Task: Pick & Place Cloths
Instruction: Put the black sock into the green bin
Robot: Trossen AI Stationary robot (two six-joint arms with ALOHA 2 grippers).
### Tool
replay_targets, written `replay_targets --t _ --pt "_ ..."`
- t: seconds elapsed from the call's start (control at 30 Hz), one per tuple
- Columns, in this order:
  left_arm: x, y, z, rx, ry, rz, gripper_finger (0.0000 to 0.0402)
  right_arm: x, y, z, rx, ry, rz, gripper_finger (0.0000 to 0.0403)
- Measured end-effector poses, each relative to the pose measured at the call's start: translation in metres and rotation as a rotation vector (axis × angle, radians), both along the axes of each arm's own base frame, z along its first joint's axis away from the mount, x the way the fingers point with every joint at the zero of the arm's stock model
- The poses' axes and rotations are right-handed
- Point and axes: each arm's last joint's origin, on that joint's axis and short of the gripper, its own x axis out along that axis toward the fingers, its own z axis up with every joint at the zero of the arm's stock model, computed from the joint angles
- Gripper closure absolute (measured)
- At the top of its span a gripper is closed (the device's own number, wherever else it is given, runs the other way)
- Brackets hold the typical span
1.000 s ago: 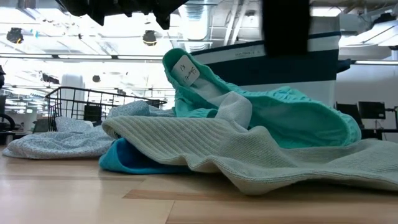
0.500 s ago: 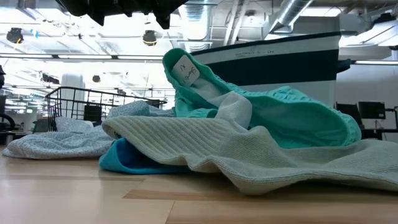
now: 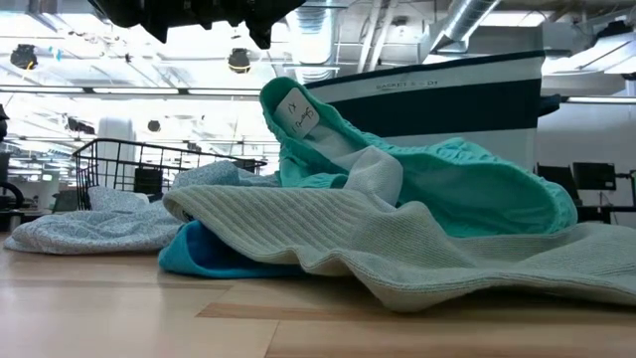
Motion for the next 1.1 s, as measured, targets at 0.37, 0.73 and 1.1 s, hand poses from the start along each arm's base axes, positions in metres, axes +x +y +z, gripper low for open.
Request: replay_targets --t 0.37,0.73,1.1 --pt "0.000 0.000 0.000 0.000 0.000 0.000 0.0239 0.013 0.008 -0.030 -0.006 0.199 0.012 0.0350" --pt "0.000 0.001 -0.009 -0.017 0.091 0.027 0.0220 0.025 -0.013 -0.015 0.034 0.210 0.062 0.0152" --pt "-0.002 0.002 -0.024 0.034 0.243 0.068 0.0206 0.019 -0.032 -0.009 -0.051 0.338 0.018 0.0079"
